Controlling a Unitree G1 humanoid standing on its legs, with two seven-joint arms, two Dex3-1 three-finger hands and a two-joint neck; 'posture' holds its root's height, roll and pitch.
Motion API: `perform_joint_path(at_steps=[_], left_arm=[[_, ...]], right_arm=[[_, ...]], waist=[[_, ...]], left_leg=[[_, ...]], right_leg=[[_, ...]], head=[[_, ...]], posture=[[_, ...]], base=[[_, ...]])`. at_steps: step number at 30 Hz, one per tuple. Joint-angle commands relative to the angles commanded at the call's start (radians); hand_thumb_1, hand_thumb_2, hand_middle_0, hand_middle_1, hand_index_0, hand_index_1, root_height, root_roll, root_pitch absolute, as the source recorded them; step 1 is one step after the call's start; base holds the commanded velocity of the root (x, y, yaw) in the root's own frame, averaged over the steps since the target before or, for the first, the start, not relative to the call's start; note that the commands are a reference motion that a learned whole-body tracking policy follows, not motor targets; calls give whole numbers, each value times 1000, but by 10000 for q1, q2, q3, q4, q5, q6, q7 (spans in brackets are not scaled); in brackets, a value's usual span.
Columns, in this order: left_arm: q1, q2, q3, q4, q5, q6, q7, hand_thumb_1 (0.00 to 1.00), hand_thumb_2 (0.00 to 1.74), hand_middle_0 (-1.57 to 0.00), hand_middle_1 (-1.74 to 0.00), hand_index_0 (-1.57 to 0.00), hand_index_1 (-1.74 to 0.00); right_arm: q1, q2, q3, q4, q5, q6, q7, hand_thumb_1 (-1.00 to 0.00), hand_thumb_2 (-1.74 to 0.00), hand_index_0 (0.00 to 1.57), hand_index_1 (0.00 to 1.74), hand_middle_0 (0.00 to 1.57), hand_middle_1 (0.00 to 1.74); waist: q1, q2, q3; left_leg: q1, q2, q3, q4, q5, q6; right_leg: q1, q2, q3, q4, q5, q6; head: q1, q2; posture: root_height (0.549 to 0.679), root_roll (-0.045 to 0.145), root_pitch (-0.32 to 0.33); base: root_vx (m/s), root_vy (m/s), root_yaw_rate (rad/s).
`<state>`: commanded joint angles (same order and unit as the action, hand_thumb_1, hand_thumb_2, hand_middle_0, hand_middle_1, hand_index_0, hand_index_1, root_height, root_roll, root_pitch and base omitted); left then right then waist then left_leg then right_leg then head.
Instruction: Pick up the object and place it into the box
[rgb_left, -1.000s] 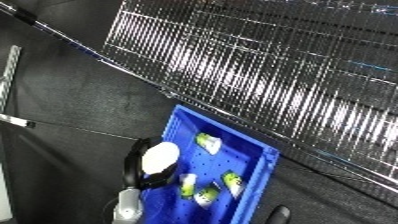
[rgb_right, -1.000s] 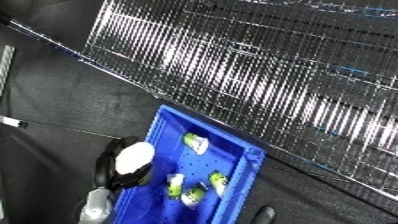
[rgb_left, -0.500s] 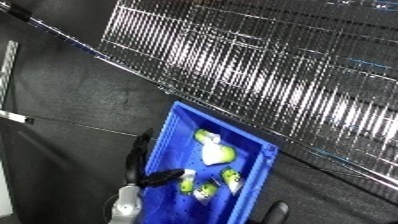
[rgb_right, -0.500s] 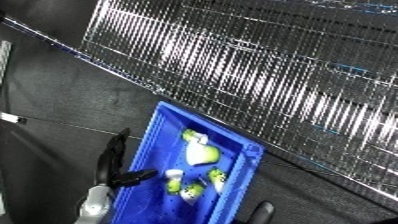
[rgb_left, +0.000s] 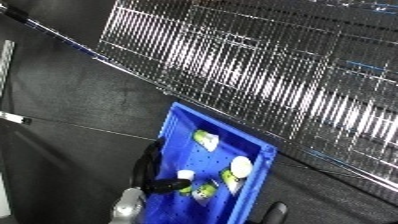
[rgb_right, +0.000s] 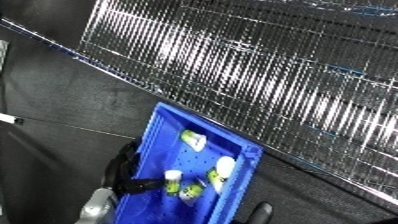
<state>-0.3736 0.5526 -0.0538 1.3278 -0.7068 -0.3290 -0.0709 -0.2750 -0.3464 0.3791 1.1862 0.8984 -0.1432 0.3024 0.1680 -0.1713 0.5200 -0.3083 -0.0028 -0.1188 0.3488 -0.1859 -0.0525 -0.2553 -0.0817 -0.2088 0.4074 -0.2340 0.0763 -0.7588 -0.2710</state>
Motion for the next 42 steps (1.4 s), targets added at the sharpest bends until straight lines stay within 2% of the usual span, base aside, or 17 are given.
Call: perform_joint_path(at_steps=[4, 8, 14, 18, 22, 24, 26, 31, 34, 36, 38, 42], left_arm=[[109, -146, -142, 8, -506, 568, -1054, 0, 0, 0, 0, 0, 0], [163, -245, -301, -15, -702, 965, -1605, 0, 0, 0, 0, 0, 0], [426, -537, -566, -226, -704, 1363, -2028, 0, 0, 0, 0, 0, 0], [601, -769, -675, -359, -787, 1520, -2272, 0, 0, 0, 0, 0, 0], [815, -1005, -758, -456, -696, 1685, -2363, 0, 0, 0, 0, 0, 0], [958, -1163, -788, -458, -550, 1915, -2535, 0, 0, 0, 0, 0, 0], [1148, -1360, -842, -455, -314, 2189, -2765, 0, 0, 0, 0, 0, 0], [1677, -1830, -1015, -513, 352, 2466, -2881, 0, 0, 0, 0, 0, 0], [1910, -1993, -1060, -492, 726, 2530, -2852, 0, 0, 0, 0, 0, 0], [2043, -2064, -1056, -453, 902, 2584, -2829, 0, 0, 0, 0, 0, 0], [2169, -2107, -1009, -401, 1026, 2663, -2814, 0, 0, 0, 0, 0, 0], [2394, -2133, -899, -293, 1216, 2826, -2789, 0, 0, 0, 0, 0, 0]], right_arm=[[-37, -55, -209, 26, -177, 30, 38, 0, 0, 0, 0, 0, 0], [-114, -95, -405, 64, -178, 91, -54, 0, 0, 0, 0, 0, 0], [-263, -213, -678, 53, -25, 331, -396, 0, 0, 0, 0, 0, 0], [-322, -326, -848, 133, -110, 508, -448, 0, 0, 0, 0, 0, 0], [-219, -402, -1018, 234, -288, 611, -450, 0, 0, 0, 0, 0, 0], [-101, -424, -1122, 303, -396, 652, -451, 0, 0, 0, 0, 0, 0], [91, -438, -1235, 376, -512, 699, -441, 0, 0, 0, 0, 0, 0], [600, -404, -1505, 503, -869, 860, -415, 0, 0, 0, 0, 0, 0], [831, -332, -1659, 639, -1064, 906, -385, 0, 0, 0, 0, 0, 0], [973, -281, -1755, 736, -1202, 927, -330, 0, 0, 0, 0, 0, 0], [1116, -227, -1828, 830, -1349, 938, -251, 0, 0, 0, 0, 0, 0], [1361, -127, -1932, 983, -1610, 952, -93, 0, 0, 0, 0, 0, 0]], waist=[[-146, 167, -14], [-320, 350, -131], [-632, 784, -416], [-822, 1089, -634], [-977, 1338, -909], [-1043, 1452, -1081], [-1102, 1564, -1299], [-1189, 1682, -1972], [-1214, 1692, -2367], [-1225, 1683, -2619], [-1239, 1661, -2860], [-1273, 1614, -3280]], left_leg=[[233, 25, 139, -267, 97, -2], [405, 71, 247, -615, 249, -53], [737, 80, 410, -1104, 467, -137], [957, 97, 530, -1357, 563, -180], [1267, 149, 619, -1744, 699, -239], [1475, 184, 643, -2038, 796, -268], [1712, 229, 638, -2397, 901, -317], [2282, 387, 671, -3341, 1177, -532], [2601, 508, 802, -3906, 1406, -635], [2800, 574, 912, -4200, 1509, -671], [2955, 620, 1019, -4344, 1523, -683], [3149, 683, 1197, -4360, 1424, -672]], right_leg=[[120, -17, 53, -283, 142, 86], [174, 5, 121, -634, 299, 164], [288, 71, 334, -1226, 594, 234], [416, 72, 460, -1576, 793, 261], [650, 39, 524, -1919, 952, 294], [818, -2, 561, -2151, 1048, 322], [1037, -54, 620, -2472, 1185, 386], [1670, -191, 714, -3407, 1576, 658], [2011, -253, 679, -3973, 1826, 771], [2249, -275, 637, -4347, 1980, 808], [2462, -290, 602, -4618, 2069, 817], [2712, -317, 561, -4754, 2041, 806]], head=[[398, -50], [1233, -271], [2820, -463], [4037, -660], [5140, -1020], [5522, -1458], [6041, -1902], [7008, -2371], [7434, -2476], [7583, -2538], [7734, -2669], [7940, -2781]], posture=[[666, 22, 64], [667, 22, 69], [670, 28, 76], [671, 30, 76], [672, 31, 72], [673, 31, 69], [674, 30, 65], [675, 32, 61], [676, 32, 61], [675, 32, 60], [675, 31, 58], [674, 29, 52]], base=[[-47, 16, -145], [-57, -1, -164], [-44, 37, -191], [-29, 44, -152], [-1, 41, -125], [52, 47, -94], [118, 49, -79], [160, 35, -67], [122, 34, -100], [106, 32, -132], [100, 30, -151], [87, 19, -129]])
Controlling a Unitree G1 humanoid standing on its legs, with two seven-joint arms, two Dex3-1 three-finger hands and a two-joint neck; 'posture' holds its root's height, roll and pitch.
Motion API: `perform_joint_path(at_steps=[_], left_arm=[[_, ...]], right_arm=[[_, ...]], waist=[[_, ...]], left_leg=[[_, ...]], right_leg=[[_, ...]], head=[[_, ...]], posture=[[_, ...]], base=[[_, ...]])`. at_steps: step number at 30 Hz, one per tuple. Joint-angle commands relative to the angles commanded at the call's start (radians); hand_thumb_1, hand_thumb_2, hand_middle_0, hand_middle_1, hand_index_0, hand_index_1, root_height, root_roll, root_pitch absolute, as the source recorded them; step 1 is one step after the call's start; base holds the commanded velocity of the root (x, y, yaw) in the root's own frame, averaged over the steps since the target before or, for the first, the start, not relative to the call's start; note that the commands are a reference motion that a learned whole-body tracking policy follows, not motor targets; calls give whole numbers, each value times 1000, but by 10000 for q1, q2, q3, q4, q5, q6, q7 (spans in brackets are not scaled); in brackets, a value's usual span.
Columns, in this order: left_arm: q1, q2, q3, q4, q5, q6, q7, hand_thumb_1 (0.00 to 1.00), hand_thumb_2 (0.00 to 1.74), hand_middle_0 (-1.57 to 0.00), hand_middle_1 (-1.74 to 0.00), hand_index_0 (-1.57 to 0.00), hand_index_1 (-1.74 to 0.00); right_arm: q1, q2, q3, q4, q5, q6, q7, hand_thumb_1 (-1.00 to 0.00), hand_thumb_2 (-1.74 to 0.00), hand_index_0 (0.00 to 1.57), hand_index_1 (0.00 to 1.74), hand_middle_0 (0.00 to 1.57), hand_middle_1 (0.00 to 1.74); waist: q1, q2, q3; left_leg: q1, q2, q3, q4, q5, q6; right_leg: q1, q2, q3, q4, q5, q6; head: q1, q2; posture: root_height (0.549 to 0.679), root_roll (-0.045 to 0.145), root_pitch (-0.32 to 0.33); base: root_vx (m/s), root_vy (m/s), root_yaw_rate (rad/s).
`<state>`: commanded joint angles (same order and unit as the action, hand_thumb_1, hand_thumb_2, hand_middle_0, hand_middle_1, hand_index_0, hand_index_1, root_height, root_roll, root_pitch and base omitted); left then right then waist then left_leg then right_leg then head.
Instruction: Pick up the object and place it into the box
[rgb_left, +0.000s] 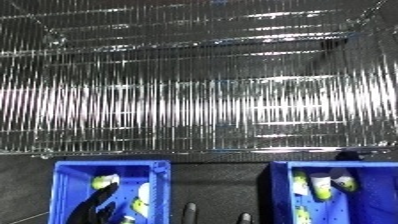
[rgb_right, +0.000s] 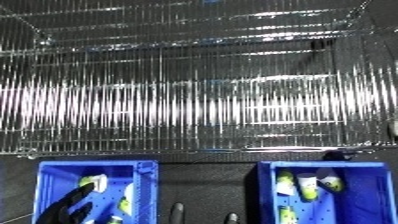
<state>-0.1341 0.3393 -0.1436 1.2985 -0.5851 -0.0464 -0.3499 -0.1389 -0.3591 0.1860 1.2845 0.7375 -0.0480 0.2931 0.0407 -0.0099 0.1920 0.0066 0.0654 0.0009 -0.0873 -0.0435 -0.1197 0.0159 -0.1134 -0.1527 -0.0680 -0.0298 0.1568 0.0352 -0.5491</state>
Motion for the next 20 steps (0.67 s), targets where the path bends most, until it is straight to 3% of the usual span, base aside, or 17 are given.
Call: perform_joint_path(at_steps=[6, 10, 16, 20], left_arm=[[361, -55, 206, 254, 240, 261, 31, 0, 0, 0, 0, 0, 0], [555, -108, 325, 431, 388, 438, 58, 0, 0, 0, 0, 0, 0], [744, -163, 454, 651, 617, 629, -37, 0, 0, 0, 0, 0, 0], [807, -198, 493, 733, 809, 716, -54, 0, 0, 0, 0, 0, 0]], right_arm=[[299, 194, -104, 237, -370, 65, 79, 0, 0, 0, 0, 0, 0], [439, 287, -186, 375, -568, 123, 86, 0, 0, 0, 0, 0, 0], [558, 374, -311, 647, -777, 185, 90, 0, 0, 0, 0, 0, 0], [620, 391, -409, 782, -891, 218, 145, 0, 0, 0, 0, 0, 0]], waist=[[-27, -56, -612], [-33, -72, -937], [-43, -94, -1240], [-44, -111, -1361]], left_leg=[[357, 153, 252, 0, -150, -23], [534, 280, 402, 0, -191, -71], [726, 495, 627, 0, -220, -154], [837, 563, 720, 0, -248, -171]], right_leg=[[393, -58, -63, -163, -51, 10], [575, -109, -115, -192, -95, 27], [802, -200, -205, -192, -173, 54], [921, -242, -253, -192, -194, 74]], head=[[241, -68], [409, -18], [489, -130], [442, -298]], posture=[[673, 26, 39], [673, 25, 29], [671, 22, 15], [671, 21, 7]], base=[[90, 0, -131], [71, -11, -94], [49, -3, -58], [53, 1, -23]])
